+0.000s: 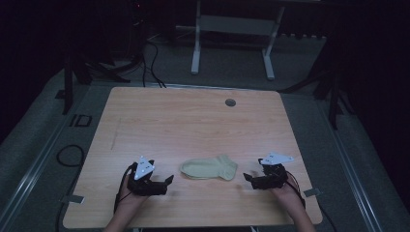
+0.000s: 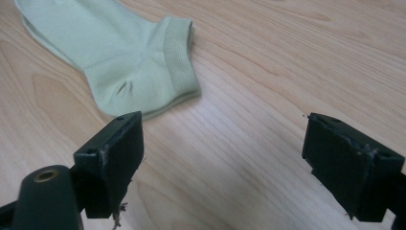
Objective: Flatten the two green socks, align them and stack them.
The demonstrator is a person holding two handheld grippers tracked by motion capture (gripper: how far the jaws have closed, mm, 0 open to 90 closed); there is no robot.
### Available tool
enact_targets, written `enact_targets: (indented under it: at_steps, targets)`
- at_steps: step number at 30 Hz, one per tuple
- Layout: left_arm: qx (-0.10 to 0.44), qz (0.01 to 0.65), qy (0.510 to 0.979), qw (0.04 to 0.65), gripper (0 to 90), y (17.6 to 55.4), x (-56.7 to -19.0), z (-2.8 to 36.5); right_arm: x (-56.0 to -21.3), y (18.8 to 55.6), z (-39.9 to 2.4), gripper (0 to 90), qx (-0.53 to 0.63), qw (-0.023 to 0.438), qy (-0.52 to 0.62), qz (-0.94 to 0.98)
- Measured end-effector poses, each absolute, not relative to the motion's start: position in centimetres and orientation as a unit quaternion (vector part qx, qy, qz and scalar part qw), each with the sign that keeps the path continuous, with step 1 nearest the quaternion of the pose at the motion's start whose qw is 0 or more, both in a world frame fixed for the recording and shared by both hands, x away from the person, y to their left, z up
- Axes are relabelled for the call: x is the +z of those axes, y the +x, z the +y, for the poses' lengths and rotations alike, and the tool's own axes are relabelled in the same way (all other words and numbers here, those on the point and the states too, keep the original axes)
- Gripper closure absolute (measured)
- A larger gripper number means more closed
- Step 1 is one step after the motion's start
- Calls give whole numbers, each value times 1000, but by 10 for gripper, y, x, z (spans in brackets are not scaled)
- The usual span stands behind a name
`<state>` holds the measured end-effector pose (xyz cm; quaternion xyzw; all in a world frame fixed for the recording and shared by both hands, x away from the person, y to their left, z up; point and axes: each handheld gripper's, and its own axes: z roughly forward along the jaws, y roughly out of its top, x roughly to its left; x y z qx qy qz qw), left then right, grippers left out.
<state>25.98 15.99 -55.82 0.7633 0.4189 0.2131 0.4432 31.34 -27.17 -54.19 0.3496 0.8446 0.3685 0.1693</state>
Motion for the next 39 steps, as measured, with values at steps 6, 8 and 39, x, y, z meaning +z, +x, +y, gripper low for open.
enact_targets:
  at_steps: [6,8,39]
  targets:
    - [215,438,760,430,74,254,-560,177,-544,307,-290,143,372,166,362,838]
    - [215,446,757,427,74,252,-561,182,-546,305,-295,143,370,167,365,838]
    - [242,482,725,429,25,218,-566,219,-558,257,-363,144,382,199,443,786]
